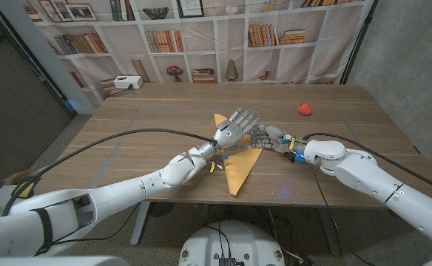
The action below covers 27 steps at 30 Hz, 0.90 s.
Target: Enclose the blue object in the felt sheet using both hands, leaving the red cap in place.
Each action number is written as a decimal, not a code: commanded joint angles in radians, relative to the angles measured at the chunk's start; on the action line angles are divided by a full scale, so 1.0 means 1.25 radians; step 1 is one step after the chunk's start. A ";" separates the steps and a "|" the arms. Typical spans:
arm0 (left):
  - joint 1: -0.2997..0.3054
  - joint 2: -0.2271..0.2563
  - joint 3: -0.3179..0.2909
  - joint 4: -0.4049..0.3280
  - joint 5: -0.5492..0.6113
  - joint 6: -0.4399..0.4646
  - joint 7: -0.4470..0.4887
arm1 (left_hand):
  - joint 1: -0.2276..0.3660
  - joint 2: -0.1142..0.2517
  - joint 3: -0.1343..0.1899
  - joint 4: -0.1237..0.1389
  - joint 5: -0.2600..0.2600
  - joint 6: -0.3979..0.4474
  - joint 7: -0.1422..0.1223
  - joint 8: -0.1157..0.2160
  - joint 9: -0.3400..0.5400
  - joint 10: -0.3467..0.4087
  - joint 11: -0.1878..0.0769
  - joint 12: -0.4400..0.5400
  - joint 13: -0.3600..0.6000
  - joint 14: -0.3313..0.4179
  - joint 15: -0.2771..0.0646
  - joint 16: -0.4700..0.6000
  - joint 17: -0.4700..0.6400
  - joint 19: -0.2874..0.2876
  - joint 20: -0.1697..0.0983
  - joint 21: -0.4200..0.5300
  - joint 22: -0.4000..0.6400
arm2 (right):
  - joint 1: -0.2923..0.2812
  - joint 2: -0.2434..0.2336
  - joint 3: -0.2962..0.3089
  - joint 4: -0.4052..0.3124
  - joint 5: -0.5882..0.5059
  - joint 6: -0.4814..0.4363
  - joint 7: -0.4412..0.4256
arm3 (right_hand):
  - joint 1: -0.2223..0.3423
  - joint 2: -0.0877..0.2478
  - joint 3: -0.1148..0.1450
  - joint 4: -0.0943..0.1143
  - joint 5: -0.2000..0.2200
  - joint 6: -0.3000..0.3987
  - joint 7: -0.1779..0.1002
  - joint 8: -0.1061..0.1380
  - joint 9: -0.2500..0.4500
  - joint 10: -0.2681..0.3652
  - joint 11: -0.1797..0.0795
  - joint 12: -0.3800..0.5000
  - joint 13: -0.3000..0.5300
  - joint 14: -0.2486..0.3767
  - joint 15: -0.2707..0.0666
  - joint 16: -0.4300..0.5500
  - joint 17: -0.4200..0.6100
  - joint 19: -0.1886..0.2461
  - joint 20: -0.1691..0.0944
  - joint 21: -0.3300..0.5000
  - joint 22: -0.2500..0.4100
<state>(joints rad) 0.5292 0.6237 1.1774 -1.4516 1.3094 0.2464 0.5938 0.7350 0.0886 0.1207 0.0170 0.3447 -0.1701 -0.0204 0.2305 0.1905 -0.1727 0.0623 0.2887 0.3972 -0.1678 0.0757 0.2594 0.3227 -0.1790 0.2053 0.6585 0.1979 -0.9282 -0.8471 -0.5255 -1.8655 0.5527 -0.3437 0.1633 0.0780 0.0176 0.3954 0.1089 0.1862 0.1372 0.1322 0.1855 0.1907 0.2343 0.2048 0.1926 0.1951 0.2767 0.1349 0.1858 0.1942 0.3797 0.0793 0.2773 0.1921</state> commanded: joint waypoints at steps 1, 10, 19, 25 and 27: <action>0.043 0.020 -0.061 -0.079 -0.031 0.012 0.070 | 0.011 0.042 0.024 -0.004 -0.025 -0.151 -0.016 0.009 0.000 -0.099 -0.021 0.013 -0.011 0.028 -0.014 0.010 -0.013 -0.151 0.006 0.014 0.002 | 0.040 -0.009 -0.038 -0.020 -0.031 -0.080 -0.012 | -0.006 -0.009 -0.010 0.000 0.009 0.010 0.036 0.008 -0.001 0.023 0.011 0.006 0.000 0.001 0.045 0.009 -0.001 -0.025 0.046 0.001 0.000; 0.131 -0.013 -0.177 -0.106 -0.275 -0.057 0.224 | -0.022 0.037 0.135 -0.073 -0.131 0.394 -0.119 0.105 0.000 0.413 -0.164 0.151 -0.101 0.485 -0.180 0.083 -0.085 0.316 -0.118 0.178 -0.001 | 0.037 -0.008 -0.040 -0.027 -0.040 -0.082 -0.031 | -0.016 -0.016 -0.020 0.002 0.014 0.010 0.033 0.007 -0.001 0.017 0.011 0.003 -0.001 -0.009 0.038 0.004 -0.003 -0.037 0.040 -0.005 0.001; 0.197 0.055 -0.280 -0.299 -0.500 -0.022 -0.111 | -0.109 0.056 0.227 -0.099 -0.100 0.850 -0.005 0.240 0.007 0.770 -0.108 0.206 -0.099 0.768 -0.157 0.114 -0.102 0.382 -0.094 0.266 0.008 | 0.054 0.002 -0.054 -0.012 -0.051 -0.078 -0.021 | -0.017 -0.015 -0.022 0.002 0.016 0.008 0.029 0.006 -0.001 0.014 0.011 0.001 -0.001 -0.011 0.032 0.004 -0.004 -0.039 0.035 -0.006 0.001; 0.189 0.095 -0.278 -0.387 -0.475 0.077 -0.332 | -0.135 0.045 0.267 -0.115 -0.084 0.950 0.027 0.282 0.022 0.864 -0.100 0.238 -0.070 0.847 -0.160 0.130 -0.089 0.409 -0.088 0.298 0.006 | 0.058 0.007 -0.057 -0.010 -0.056 -0.081 -0.025 | -0.017 -0.014 -0.022 0.001 0.018 0.007 0.029 0.006 -0.001 0.011 0.010 0.000 -0.001 -0.012 0.031 0.003 -0.005 -0.039 0.034 -0.007 0.001; 0.184 0.101 -0.275 -0.410 -0.462 0.112 -0.395 | -0.149 0.038 0.265 -0.112 -0.085 0.945 0.026 0.275 0.018 0.871 -0.098 0.240 -0.065 0.853 -0.161 0.130 -0.087 0.413 -0.090 0.302 0.006 | 0.059 0.007 -0.058 -0.009 -0.057 -0.080 -0.023 | -0.017 -0.014 -0.023 0.001 0.018 0.007 0.030 0.006 -0.001 0.010 0.009 -0.001 -0.002 -0.013 0.031 0.003 -0.005 -0.039 0.033 -0.007 0.001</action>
<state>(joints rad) 0.7378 0.6831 0.8834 -1.7765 0.8169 0.2475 0.5978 0.5700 0.1391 0.4477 -0.1248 0.2349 1.0044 0.0112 0.5753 0.2120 0.8998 -0.0638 0.5810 0.3071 0.8819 -0.1143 0.4147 0.2080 0.3251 0.0944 1.0251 0.2031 -0.8667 -0.8474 -0.5852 -1.8865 0.4936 -0.4363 0.1330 0.0590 -0.0020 0.3710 0.1115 0.2041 0.1412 0.1359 0.1855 0.1860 0.2491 0.2177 0.1954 0.1905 0.2765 0.1483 0.1921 0.1858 0.3798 0.0792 0.2714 0.1908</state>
